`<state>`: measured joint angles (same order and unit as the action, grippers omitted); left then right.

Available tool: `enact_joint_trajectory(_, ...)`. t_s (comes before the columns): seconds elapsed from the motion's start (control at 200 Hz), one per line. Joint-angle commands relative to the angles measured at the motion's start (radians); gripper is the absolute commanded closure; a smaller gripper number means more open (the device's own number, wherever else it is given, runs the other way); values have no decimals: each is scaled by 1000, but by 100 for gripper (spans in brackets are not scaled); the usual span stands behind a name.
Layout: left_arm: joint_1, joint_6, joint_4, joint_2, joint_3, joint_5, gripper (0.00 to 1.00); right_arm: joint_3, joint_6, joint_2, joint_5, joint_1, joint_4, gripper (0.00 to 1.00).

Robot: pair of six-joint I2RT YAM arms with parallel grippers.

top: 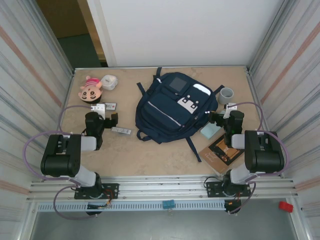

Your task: Pack books, pencil case, and school supplies into a backpack

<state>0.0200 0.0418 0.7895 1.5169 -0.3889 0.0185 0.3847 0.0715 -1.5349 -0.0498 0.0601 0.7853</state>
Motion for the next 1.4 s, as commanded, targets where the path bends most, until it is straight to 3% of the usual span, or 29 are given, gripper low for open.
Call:
enact_joint_trajectory(0.0, 5, 18, 12, -4, -18, -5, 1, 23, 14, -8, -4, -2, 18, 1)
enact_joint_trajectory(1.393, -3, 16, 15, -6, -16, -19, 1, 23, 13, -8, -4, -2, 16, 1)
